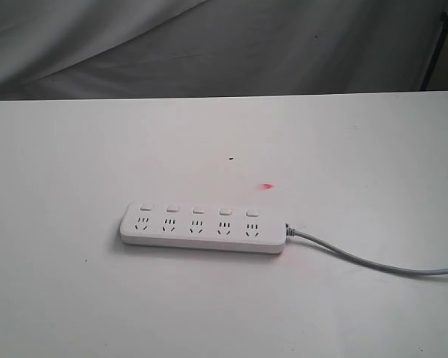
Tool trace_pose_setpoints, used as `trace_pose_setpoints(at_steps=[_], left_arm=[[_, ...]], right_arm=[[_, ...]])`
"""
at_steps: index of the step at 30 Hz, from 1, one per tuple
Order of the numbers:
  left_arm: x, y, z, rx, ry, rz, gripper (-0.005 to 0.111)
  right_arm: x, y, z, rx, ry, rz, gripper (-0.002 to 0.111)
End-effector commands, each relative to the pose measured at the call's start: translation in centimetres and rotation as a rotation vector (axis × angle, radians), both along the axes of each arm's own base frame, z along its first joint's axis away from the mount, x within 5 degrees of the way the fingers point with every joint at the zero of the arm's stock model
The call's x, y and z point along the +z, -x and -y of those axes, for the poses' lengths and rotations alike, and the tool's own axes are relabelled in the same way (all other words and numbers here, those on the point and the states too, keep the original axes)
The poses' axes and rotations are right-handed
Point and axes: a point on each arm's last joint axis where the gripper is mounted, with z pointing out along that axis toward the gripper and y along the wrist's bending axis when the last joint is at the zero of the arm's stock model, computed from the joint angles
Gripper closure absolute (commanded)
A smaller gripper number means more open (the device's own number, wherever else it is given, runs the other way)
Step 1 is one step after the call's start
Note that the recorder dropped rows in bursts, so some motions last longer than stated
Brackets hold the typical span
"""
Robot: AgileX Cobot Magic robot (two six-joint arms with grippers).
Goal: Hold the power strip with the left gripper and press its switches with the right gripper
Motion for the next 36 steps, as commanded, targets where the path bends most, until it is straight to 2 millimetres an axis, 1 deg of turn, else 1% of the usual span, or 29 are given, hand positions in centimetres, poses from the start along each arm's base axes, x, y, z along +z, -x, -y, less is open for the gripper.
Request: trace_pose_setpoints(at_steps=[1, 3, 5, 8, 10, 12, 15, 27, 30, 33, 36], left_arm=[[3.1, -1.1, 0.1, 0.000, 0.009, 0.047, 0.106], [4.8, -2.0, 0.1, 0.000, 0.008, 0.023, 0.106], [6.8, -3.6, 0.2, 0.000, 0.006, -0.007, 0.106], [9.1, -5.8, 0.3, 0.000, 0.004, -0.036, 0.106], [10.0, -7.0, 0.4, 0.000, 0.003, -0.053, 0.106], [10.6, -7.8, 0.5, 0.000, 0.003, -0.056, 0.106], [10.8, -8.2, 0.5, 0.000, 0.003, -0.057, 0.106], [10.9, -8.2, 0.5, 0.000, 0.003, -0.054, 0.106], [10.7, -8.1, 0.5, 0.003, 0.024, -0.080, 0.106], [11.2, -8.0, 0.5, 0.000, 0.013, -0.135, 0.107], [12.2, -8.3, 1.0, -0.062, -0.083, -0.221, 0.107]], right_arm=[[-0.1, 0.0, 0.0, -0.006, -0.004, 0.002, 0.108], [-0.1, 0.0, 0.0, -0.006, -0.004, 0.002, 0.108], [-0.1, 0.0, 0.0, -0.006, -0.004, 0.002, 0.108], [-0.1, 0.0, 0.0, -0.006, -0.004, 0.002, 0.108], [-0.1, 0.0, 0.0, -0.006, -0.004, 0.002, 0.108], [-0.1, 0.0, 0.0, -0.006, -0.004, 0.002, 0.108], [-0.1, 0.0, 0.0, -0.006, -0.004, 0.002, 0.108], [-0.1, 0.0, 0.0, -0.006, -0.004, 0.002, 0.108], [-0.1, 0.0, 0.0, -0.006, -0.004, 0.002, 0.108], [-0.1, 0.0, 0.0, -0.006, -0.004, 0.002, 0.108], [-0.1, 0.0, 0.0, -0.006, -0.004, 0.002, 0.108]])
